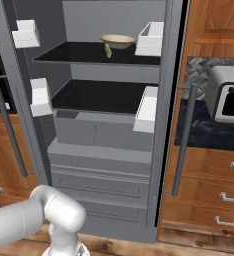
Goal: Retrieve the butter from the fridge and place it on a plate on the dining table. Then retrieve the butter knife by the fridge and place it near the plate.
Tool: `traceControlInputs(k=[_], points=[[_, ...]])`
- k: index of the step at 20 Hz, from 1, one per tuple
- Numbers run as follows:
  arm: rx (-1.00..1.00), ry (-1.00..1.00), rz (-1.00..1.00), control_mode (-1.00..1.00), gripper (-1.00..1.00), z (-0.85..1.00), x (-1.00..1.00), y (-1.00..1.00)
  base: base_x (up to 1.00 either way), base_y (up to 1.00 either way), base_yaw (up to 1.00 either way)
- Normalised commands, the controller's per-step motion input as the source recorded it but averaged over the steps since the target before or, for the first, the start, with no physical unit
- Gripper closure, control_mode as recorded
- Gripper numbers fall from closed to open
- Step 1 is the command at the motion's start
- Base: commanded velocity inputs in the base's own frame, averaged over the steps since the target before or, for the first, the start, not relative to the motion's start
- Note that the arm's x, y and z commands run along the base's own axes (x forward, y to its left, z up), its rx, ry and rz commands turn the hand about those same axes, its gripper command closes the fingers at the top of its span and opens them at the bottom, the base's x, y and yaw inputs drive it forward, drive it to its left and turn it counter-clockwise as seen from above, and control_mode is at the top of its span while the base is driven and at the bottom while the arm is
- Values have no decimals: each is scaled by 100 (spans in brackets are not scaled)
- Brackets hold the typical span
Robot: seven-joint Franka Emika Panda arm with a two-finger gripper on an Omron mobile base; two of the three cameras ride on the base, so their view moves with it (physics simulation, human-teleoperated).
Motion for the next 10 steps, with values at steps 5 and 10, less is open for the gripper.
traceControlInputs(k=[5, 10], points=[[9, -4, -3, -100, -100, 0, -94, -9, 0, 0, 0], [45, -10, 0, -100, -100, 0, -97, -76, 0, 0, 0]])
